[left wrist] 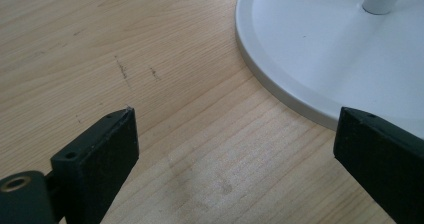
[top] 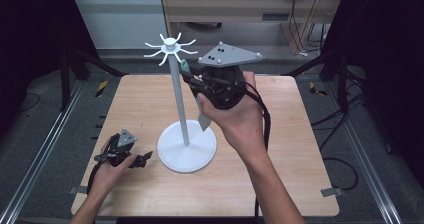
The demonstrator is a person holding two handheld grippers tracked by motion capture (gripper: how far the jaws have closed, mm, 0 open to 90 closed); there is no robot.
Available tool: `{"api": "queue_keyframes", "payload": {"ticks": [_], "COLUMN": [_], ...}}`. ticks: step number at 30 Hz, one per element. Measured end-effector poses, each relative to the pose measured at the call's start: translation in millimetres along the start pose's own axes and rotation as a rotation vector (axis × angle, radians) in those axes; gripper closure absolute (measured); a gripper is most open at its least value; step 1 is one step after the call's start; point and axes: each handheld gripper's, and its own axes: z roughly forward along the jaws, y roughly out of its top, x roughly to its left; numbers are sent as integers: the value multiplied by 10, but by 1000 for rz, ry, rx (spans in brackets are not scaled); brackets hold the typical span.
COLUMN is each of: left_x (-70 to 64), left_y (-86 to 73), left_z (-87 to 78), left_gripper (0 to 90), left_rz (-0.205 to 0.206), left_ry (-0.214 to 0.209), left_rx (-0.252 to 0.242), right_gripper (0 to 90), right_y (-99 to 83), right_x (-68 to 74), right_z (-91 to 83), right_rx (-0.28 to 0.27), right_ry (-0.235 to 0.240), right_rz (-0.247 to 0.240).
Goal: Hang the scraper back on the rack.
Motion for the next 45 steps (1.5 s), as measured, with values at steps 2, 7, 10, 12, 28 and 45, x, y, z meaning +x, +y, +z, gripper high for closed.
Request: {"api": "queue_keyframes", "payload": {"ticks": [2, 7, 10, 12, 28, 45], "left_x": [0, -1, -1, -1, -5, -8], "left_y": [0, 0, 0, 1, 2, 2], "left_z": [0, -1, 1, 1, -1, 3], "left_gripper": [40, 40, 39, 40, 40, 40], "left_rz": [0, 0, 1, 1, 3, 3], "left_ry": [0, 0, -1, -1, -2, -3], "left_rx": [0, 0, 0, 0, -1, 0], "right_gripper": [745, 745, 745, 745, 744, 740], "right_y": [1, 1, 5, 7, -22, -62], "right_x": [6, 10, 12, 13, 0, -1], "right_z": [12, 49, 70, 78, 153, 196], "right_rx": [0, 6, 6, 5, -5, -35], "right_ry": [-1, 2, 2, 2, -13, -26], "right_rz": [1, 1, 3, 4, 22, 28]}}
